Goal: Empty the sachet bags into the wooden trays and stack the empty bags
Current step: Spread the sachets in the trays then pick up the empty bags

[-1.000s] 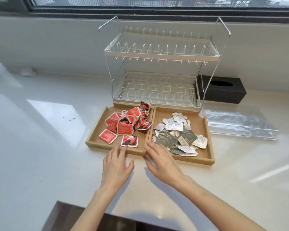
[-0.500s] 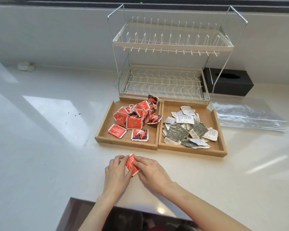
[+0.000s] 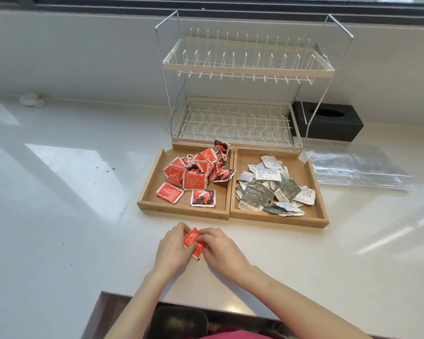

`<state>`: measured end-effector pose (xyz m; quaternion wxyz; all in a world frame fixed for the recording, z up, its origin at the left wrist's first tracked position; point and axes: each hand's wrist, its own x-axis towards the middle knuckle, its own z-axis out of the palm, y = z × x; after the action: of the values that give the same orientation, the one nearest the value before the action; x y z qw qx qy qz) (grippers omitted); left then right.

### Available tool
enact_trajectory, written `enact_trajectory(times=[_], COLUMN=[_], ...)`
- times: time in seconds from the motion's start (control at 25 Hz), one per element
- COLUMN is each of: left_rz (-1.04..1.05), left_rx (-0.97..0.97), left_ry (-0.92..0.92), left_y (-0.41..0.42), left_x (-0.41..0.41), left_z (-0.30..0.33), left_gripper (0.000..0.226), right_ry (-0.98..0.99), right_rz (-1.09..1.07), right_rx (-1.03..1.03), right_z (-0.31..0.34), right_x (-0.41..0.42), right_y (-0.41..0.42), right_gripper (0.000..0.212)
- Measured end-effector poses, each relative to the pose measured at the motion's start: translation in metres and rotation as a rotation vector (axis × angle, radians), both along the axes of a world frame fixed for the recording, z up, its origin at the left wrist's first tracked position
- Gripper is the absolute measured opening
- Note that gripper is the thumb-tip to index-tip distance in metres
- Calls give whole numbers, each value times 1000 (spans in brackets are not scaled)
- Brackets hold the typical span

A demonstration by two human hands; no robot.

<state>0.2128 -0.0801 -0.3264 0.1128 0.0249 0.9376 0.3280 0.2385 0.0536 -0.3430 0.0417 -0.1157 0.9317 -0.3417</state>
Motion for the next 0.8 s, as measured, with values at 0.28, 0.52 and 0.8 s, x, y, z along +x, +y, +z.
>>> enact_trajectory(times=[0.28, 0.52, 0.8], left_rz=[34, 42, 103], left_rx=[321, 383, 334], left_ry=[23, 115, 220], left_y=[8, 21, 38], left_x=[-18, -61, -94], left_z=[29, 41, 41], left_gripper=[14, 8, 7], right_ry=[-168, -71, -66], right_rz=[-204, -200, -171], right_rx=[-291, -205, -108], right_z=[33, 62, 64], right_x=[-21, -60, -103], right_y=[16, 38, 45], right_gripper=[8, 18, 20])
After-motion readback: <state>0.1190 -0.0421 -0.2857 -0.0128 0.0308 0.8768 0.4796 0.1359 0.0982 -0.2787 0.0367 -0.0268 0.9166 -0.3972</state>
